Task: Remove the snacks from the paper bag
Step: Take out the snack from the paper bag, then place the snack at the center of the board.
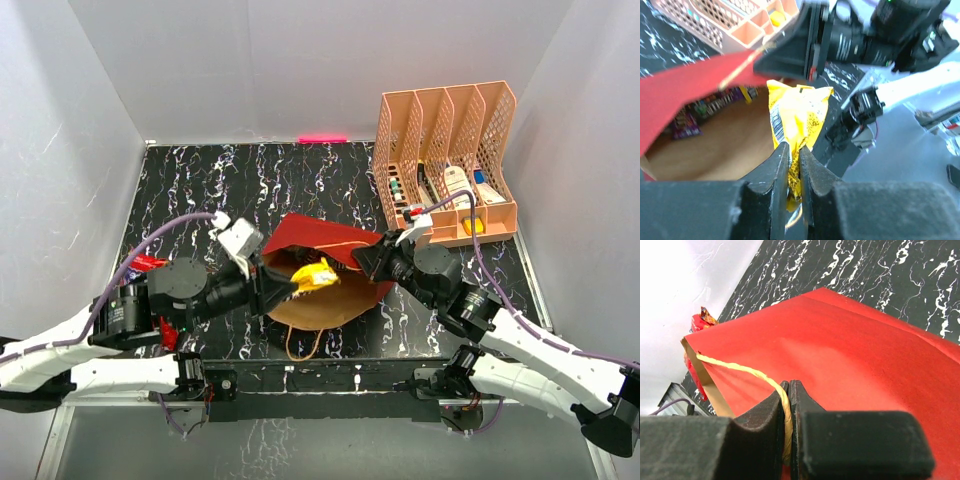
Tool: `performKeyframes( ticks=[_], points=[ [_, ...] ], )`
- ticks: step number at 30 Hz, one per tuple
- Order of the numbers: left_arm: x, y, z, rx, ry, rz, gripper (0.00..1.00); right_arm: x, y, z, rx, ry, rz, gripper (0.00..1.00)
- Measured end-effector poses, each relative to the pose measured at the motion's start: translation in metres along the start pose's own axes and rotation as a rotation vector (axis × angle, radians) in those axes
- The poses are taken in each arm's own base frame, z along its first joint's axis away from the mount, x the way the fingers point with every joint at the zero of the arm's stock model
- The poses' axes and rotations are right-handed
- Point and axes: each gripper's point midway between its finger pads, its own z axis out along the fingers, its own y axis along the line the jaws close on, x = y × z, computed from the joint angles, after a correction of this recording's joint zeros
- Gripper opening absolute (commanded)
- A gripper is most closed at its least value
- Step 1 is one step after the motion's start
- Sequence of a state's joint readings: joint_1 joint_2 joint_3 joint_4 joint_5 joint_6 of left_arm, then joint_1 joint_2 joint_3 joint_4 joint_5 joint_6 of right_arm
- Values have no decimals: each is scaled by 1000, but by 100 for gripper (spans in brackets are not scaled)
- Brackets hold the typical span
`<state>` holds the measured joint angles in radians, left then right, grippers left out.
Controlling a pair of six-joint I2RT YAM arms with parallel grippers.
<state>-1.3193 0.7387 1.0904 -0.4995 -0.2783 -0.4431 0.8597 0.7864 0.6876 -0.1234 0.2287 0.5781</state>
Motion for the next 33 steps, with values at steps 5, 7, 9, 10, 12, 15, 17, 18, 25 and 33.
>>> performKeyframes(
  ticks=[5,7,9,10,12,15,17,18,25,33],
  points=[
    [-55,-2,19,-111,-63,113,3,6,3,-1,-26,16,19,7],
    [-69,2,33,-183,-76,177,3,8,6,-1,-38,28,23,7],
    [-81,9,50,-260,-86,248,3,12,8,0,-50,45,22,7],
    [-86,14,58,-301,-91,281,2,14,9,0,-56,53,22,7],
    [-92,26,70,-370,-89,337,0,16,11,-1,-69,65,21,7],
    [-111,66,81,-519,-87,374,0,19,12,-4,-79,81,19,7],
    [-125,100,79,-626,-96,366,0,18,13,-6,-88,82,20,7],
    [-129,115,75,-670,-97,362,0,17,14,-8,-92,77,21,7],
    [-127,214,16,-943,-138,212,0,5,20,-19,-122,47,8,7],
    [9,255,-21,-1036,-8,-76,0,-4,37,-18,-178,70,-26,7]
  ],
)
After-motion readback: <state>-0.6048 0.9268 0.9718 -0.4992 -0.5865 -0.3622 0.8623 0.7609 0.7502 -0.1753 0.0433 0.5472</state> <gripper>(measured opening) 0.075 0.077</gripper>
